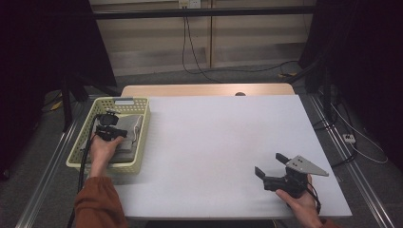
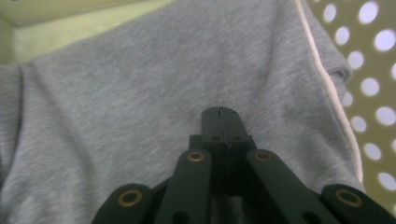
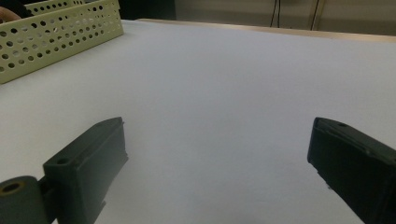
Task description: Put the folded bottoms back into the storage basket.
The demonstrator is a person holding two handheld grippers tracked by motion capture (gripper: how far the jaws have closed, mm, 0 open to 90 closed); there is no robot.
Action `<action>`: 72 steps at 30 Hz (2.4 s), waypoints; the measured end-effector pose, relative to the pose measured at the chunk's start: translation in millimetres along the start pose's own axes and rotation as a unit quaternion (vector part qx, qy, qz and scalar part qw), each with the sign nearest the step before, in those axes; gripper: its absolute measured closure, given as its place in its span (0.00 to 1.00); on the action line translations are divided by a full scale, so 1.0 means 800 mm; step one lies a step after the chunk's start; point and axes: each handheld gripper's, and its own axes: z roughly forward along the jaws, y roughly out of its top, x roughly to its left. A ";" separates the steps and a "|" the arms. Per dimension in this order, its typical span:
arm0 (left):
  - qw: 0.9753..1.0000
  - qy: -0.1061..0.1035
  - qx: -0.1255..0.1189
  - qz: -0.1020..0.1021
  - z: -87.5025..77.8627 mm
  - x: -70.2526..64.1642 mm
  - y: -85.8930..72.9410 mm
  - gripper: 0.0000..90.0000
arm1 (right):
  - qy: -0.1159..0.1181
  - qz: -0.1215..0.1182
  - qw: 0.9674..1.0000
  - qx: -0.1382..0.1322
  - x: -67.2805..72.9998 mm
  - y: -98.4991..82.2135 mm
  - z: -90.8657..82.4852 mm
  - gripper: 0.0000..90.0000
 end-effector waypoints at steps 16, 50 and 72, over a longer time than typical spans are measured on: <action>0.999 -0.039 0.006 0.027 0.006 -0.008 0.001 1.00 | 0.005 0.009 1.000 0.005 -0.004 -0.003 0.003 0.05; 0.974 -0.075 -0.212 0.028 -0.078 -0.014 -0.001 0.07 | -0.004 0.005 1.000 0.004 -0.003 -0.001 0.003 0.05; 0.963 -0.069 -0.241 0.096 -0.109 -0.053 -0.031 0.06 | -0.006 0.006 1.000 0.004 -0.001 -0.001 0.003 0.05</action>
